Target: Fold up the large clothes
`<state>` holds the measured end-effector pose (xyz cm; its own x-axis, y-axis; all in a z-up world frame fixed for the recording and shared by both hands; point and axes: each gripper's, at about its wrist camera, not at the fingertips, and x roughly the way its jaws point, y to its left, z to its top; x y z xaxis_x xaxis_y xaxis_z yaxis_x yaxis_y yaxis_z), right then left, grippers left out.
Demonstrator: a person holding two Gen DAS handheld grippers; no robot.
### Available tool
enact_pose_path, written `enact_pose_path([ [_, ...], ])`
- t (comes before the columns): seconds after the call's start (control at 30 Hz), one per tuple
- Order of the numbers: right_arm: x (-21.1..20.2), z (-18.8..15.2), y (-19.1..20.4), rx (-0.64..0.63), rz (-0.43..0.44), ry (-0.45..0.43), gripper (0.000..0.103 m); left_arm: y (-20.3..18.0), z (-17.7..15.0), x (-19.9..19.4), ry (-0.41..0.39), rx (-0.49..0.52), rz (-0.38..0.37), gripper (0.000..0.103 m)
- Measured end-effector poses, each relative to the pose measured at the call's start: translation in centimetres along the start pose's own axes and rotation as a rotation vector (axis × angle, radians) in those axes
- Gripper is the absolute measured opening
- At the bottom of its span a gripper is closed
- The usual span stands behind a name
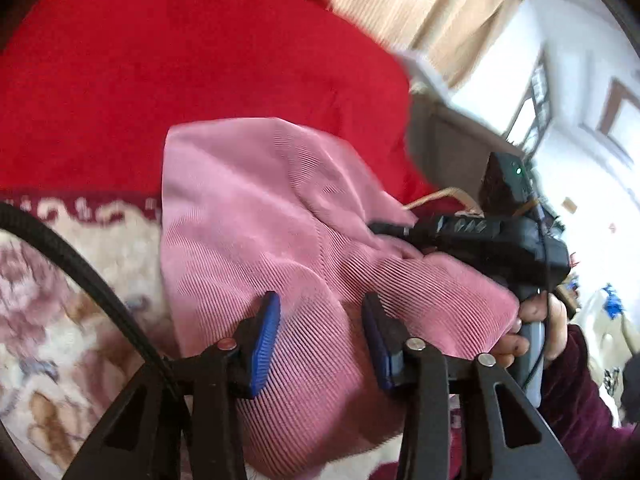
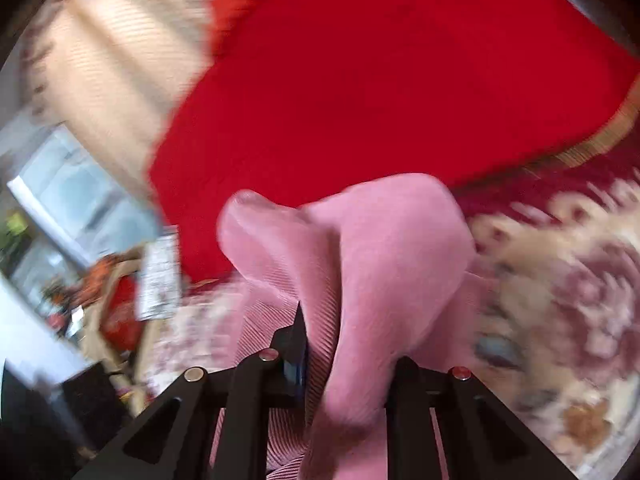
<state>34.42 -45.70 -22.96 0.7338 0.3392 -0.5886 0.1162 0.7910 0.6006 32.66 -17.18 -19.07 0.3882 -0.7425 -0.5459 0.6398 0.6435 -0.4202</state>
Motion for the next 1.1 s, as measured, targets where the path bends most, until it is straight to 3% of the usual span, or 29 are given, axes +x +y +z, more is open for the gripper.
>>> enact_pose_path([
  [0.03, 1.4, -0.3, -1.9, 0.012, -0.108, 0.027, 0.016, 0.0, -0.2, 0.8, 0.009, -0.003, 0.022, 0.044],
  [0.07, 2.9, -0.7, -3.4, 0.015, -0.159, 0.066, 0.016, -0.5, -0.2, 0.9, -0.003, 0.019, 0.036, 0.045],
  [0.1, 4.3, -1.1, -5.1, 0.054, -0.133, 0.113, 0.016, -1.3, -0.3, 0.9, -0.012, 0.060, 0.065, 0.045],
  [0.13, 5.1, -1.4, -6.7, 0.131, -0.065, 0.131, 0.017, -2.1, -0.4, 0.7, -0.020, 0.111, 0.102, 0.046],
  [0.17, 4.9, -1.3, -6.9, 0.142, -0.050, 0.129, 0.017, -2.6, -0.4, 0.5, -0.025, 0.135, 0.115, 0.046],
  [0.3, 4.4, -1.3, -5.6, 0.094, -0.087, 0.116, 0.018, -2.0, -0.4, -0.5, -0.027, 0.145, 0.116, 0.050],
  [0.5, 3.7, -1.0, -7.4, 0.177, -0.028, 0.132, 0.030, -1.9, -1.6, 0.9, -0.014, 0.200, 0.166, 0.052],
  [0.53, 3.3, -0.9, -7.3, 0.184, -0.037, 0.131, 0.043, -2.2, -1.8, 1.0, -0.022, 0.213, 0.179, 0.052],
  [0.57, 2.8, -0.8, -7.1, 0.189, -0.075, 0.133, 0.071, -2.3, -1.6, 1.4, -0.021, 0.216, 0.177, 0.052],
  [0.6, 2.3, -0.7, -7.0, 0.200, -0.115, 0.127, 0.076, -2.2, -1.5, 1.3, -0.017, 0.207, 0.169, 0.052],
  [0.63, 1.4, -0.7, -6.9, 0.207, -0.147, 0.101, 0.076, -2.0, -1.3, 1.3, -0.011, 0.188, 0.159, 0.052],
  [0.73, -1.8, -0.6, -6.1, 0.203, -0.133, 0.007, 0.076, -1.9, -0.6, 1.0, -0.018, 0.151, 0.139, 0.054],
  [0.9, -7.4, -1.4, -1.7, 0.061, -0.119, -0.210, 0.072, -1.7, 0.0, -0.8, -0.037, 0.137, 0.069, 0.056],
  [0.97, -7.9, -1.8, 1.4, -0.014, -0.049, -0.240, 0.051, -1.3, 0.3, -2.1, -0.059, 0.129, 0.050, 0.056],
  [1.03, -7.5, -2.3, 4.3, -0.098, -0.034, -0.228, 0.037, -0.6, 0.6, -4.3, -0.124, 0.129, 0.084, 0.056],
  [1.1, -6.9, -3.0, 6.3, -0.155, -0.027, -0.218, 0.037, 0.4, 0.8, -5.7, -0.162, 0.098, 0.111, 0.060],
])
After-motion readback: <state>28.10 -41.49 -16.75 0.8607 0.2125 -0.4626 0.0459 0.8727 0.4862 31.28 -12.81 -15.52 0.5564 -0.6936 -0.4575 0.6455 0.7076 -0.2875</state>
